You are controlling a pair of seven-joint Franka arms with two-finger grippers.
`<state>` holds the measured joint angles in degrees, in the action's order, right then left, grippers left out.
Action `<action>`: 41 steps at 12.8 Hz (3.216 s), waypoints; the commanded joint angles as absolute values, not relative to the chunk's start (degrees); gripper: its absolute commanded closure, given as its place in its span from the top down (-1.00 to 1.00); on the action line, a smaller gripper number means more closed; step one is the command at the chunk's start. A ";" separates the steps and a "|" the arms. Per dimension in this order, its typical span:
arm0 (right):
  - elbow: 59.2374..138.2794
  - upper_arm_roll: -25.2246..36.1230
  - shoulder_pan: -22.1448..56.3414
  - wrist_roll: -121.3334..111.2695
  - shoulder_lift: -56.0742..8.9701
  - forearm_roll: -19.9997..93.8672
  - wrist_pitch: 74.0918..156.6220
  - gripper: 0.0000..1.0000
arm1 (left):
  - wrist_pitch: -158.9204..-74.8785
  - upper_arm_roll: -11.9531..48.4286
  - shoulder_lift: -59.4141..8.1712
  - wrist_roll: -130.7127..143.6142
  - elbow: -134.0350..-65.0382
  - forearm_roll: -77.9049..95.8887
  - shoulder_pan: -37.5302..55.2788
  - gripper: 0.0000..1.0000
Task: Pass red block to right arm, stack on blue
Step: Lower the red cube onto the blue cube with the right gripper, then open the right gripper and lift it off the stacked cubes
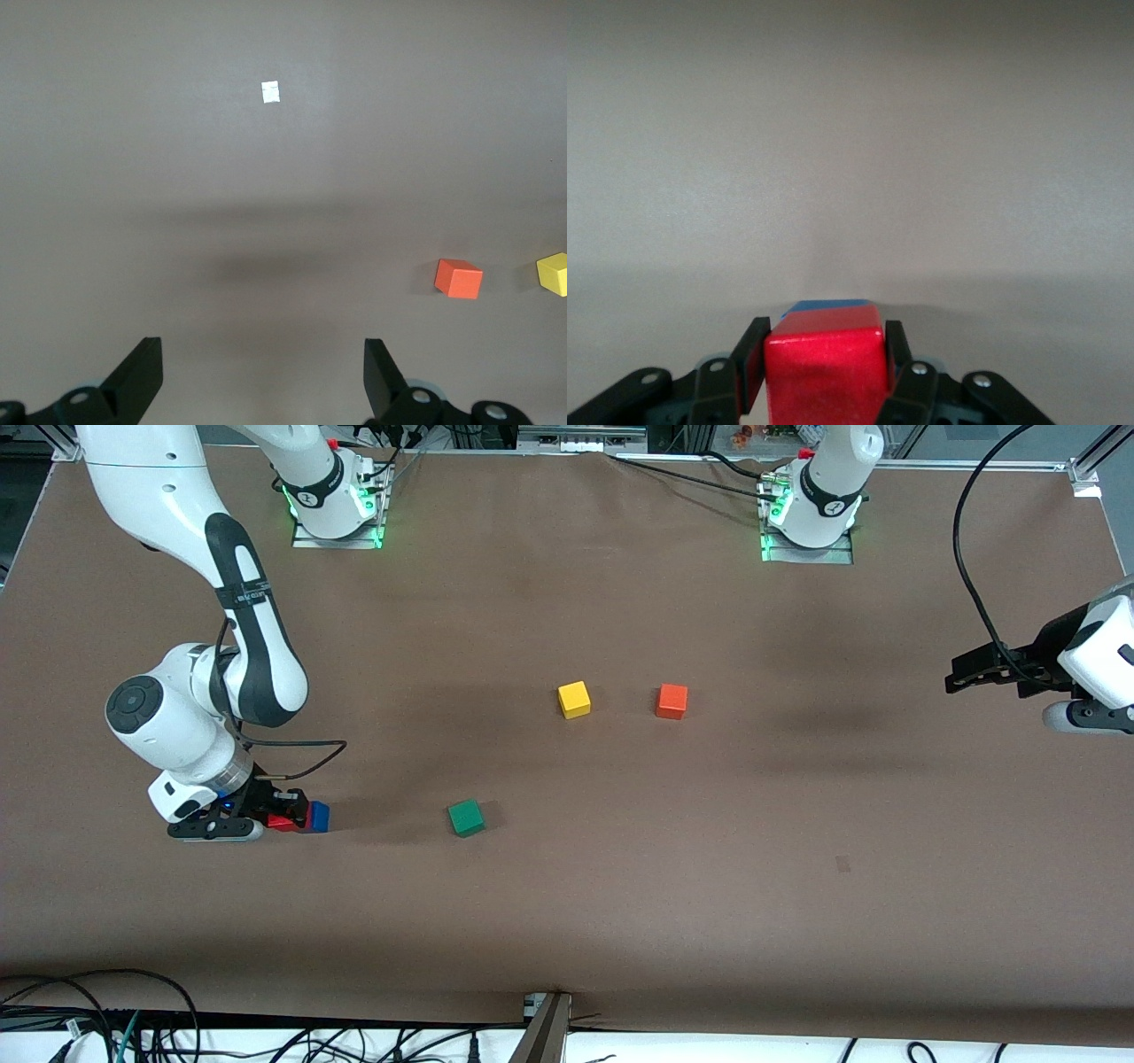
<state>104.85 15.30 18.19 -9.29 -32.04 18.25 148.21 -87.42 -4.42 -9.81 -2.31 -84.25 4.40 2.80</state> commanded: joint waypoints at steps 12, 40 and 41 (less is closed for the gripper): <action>104.15 15.29 18.72 -6.86 -33.13 18.11 148.36 -0.33 | -86.92 -4.66 -9.76 -1.85 -83.58 4.04 3.34 1.00; 86.48 20.57 21.17 5.41 -12.68 6.43 92.04 1.00 | -86.92 -4.66 -10.02 -2.11 -83.50 3.96 3.34 1.00; 87.88 19.35 21.27 8.23 -9.26 4.85 91.06 1.00 | -86.92 -4.66 -10.02 -2.11 -83.50 3.96 3.34 1.00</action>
<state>85.19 20.76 20.11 2.66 -15.10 8.01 93.42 -87.42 -4.48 -9.99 -2.31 -84.18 4.39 3.01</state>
